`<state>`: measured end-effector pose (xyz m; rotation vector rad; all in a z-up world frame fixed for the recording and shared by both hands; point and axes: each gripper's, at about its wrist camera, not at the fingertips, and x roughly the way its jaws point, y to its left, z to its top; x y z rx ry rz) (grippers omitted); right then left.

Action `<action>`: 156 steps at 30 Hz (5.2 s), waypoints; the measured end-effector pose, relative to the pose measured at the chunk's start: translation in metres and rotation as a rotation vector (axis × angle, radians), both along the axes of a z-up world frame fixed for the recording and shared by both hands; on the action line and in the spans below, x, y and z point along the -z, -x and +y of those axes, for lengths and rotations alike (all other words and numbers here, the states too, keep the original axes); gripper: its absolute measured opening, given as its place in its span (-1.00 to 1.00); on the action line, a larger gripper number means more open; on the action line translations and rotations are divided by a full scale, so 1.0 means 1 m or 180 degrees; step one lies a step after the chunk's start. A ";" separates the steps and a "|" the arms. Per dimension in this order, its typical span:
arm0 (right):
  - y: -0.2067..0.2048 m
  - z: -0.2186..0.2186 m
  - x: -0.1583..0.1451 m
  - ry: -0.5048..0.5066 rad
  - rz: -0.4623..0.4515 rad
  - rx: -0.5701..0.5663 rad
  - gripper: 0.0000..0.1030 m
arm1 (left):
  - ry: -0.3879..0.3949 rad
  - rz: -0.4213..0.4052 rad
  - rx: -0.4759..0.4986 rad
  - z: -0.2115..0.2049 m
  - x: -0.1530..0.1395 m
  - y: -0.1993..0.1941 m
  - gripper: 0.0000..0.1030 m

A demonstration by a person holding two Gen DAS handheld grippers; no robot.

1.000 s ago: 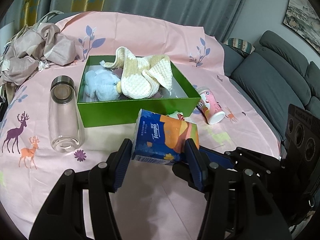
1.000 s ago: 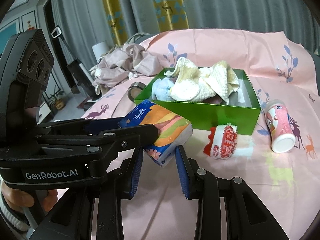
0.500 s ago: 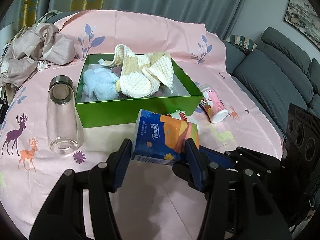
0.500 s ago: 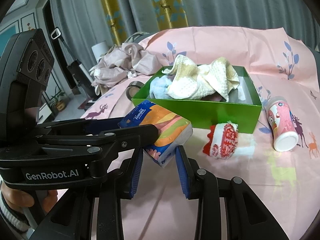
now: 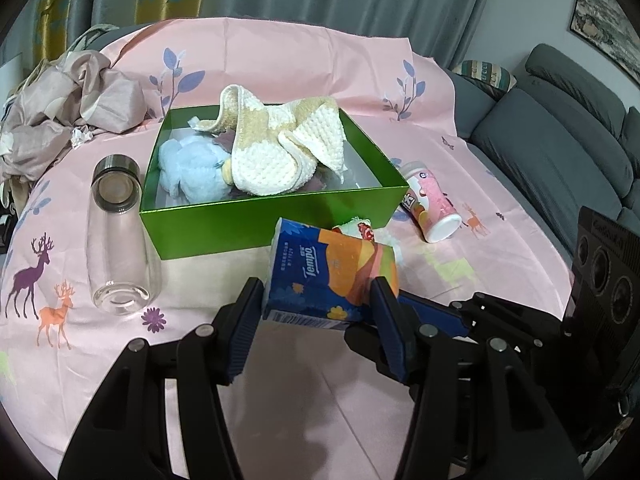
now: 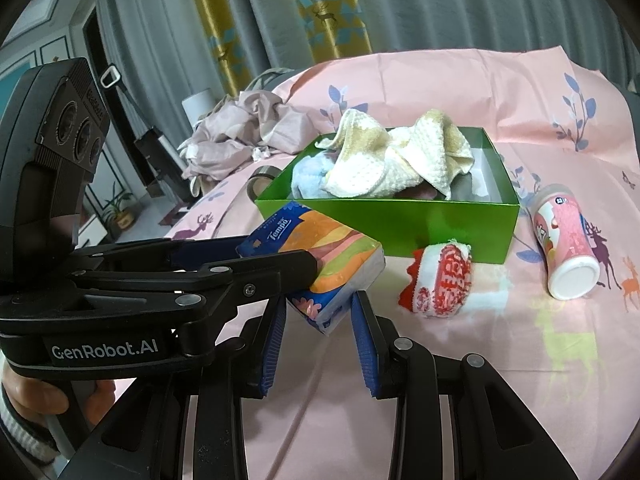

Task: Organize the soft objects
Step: 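Lift the tissue pack off the sheet with the right gripper, then carry the tissue pack into the green box and open the right gripper, then withdraw the right gripper and move it toward the red-white knit sock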

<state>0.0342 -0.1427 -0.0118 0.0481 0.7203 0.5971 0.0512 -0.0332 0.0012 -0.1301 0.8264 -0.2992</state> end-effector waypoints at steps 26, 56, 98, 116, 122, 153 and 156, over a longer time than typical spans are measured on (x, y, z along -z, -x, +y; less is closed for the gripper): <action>-0.037 -0.017 -0.005 -0.0190 -0.0142 0.0131 -0.30 | -0.0278 -0.0138 0.0152 -0.020 -0.016 -0.039 0.08; -0.099 -0.007 -0.031 -0.0262 -0.0374 0.0166 -0.30 | -0.0506 -0.0397 0.0114 -0.014 -0.044 -0.099 0.11; -0.197 0.027 -0.038 0.0001 -0.0355 0.0117 -0.30 | -0.0160 -0.0190 -0.0103 0.026 -0.039 -0.198 0.12; -0.212 0.039 -0.017 0.0219 -0.0094 0.0118 -0.30 | -0.0088 0.0088 -0.0198 0.033 -0.012 -0.211 0.13; -0.210 0.039 -0.018 0.0248 -0.0073 0.0138 -0.30 | -0.0095 0.0164 -0.0258 0.031 -0.011 -0.212 0.56; -0.063 -0.026 -0.035 0.0257 -0.0081 0.0402 0.47 | -0.0370 -0.0245 -0.0335 0.017 -0.046 -0.063 0.98; -0.038 -0.035 -0.029 0.0298 -0.0048 0.0463 0.47 | -0.0295 -0.0181 -0.0291 0.013 -0.033 -0.042 0.98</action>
